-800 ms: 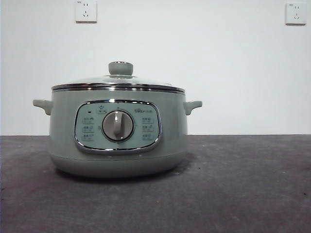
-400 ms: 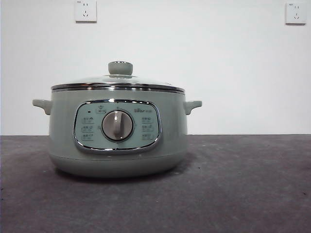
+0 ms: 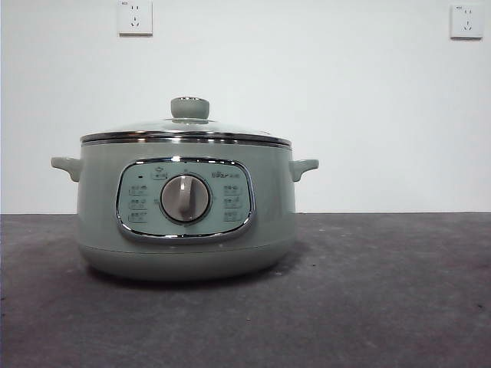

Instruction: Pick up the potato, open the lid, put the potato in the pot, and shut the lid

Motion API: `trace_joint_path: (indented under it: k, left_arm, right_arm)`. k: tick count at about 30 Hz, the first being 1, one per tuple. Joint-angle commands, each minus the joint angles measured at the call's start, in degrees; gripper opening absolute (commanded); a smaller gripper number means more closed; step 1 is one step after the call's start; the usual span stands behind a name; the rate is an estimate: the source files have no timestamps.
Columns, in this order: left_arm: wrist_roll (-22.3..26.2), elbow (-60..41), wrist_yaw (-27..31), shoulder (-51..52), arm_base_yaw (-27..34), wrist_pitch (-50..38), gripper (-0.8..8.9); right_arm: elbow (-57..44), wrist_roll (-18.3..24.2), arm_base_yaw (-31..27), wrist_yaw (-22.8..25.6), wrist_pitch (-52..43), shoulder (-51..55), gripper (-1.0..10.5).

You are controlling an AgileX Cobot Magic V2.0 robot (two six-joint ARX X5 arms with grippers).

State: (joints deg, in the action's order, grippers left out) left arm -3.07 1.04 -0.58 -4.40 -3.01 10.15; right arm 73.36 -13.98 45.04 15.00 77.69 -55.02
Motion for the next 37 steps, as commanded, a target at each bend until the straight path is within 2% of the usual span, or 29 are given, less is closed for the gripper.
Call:
trace_joint_path:
  k: [1,3,6,10,13,16,19,21,28,37]
  left_arm:
    - [-0.1,-0.6,0.2,-0.4,0.2,-0.6,-0.03]
    - [-0.1,-0.6,0.2,-0.9,0.2,-0.6,-0.03]
    - [-0.1,-0.6,0.2,-1.1,0.2,-0.6,-0.03]
    - [-0.1,-0.6,0.2,-1.5,0.2,-0.6,-0.03]
    - [-0.1,-0.6,0.2,-1.7,0.2,-0.6,-0.03]
    - [-0.1,-0.6,0.2,-2.2,0.2,-0.6,-0.03]
    - [-0.1,-0.6,0.2,-2.6,0.2,-0.6,-0.03]
    - [-0.1,-0.6,0.2,-2.8,0.2,-0.6,-0.03]
    - [-0.1,-0.6,0.2,-3.9,0.2,-0.6,-0.03]
    - [-0.1,-0.6,0.2,-4.9,0.2,-0.6,-0.03]
  right_arm:
    - [-1.5,2.7,-4.5,0.9,-0.8,2.7,0.0]
    - [-3.1,7.1,-8.7,0.9,-3.6,5.1,0.0]
    - [-10.4,10.9,-17.3,0.0,-17.8,11.4,0.0]
    - [-28.5,16.5,-30.1,-10.9,-44.8,24.5,0.0]
    - [-42.3,16.8,-37.3,-16.9,-58.7,33.9,0.0]
    - [-53.9,15.0,-42.4,-19.5,-65.8,42.1,0.0]
    - [-62.1,10.1,-45.1,-20.1,-67.3,48.7,0.0]
    - [-65.3,9.1,-45.9,-20.1,-66.9,51.5,0.0]
    - [-72.3,11.1,-46.2,-18.9,-67.3,54.6,0.0]
    - [-72.5,11.2,-46.2,-17.6,-67.5,54.6,0.0]
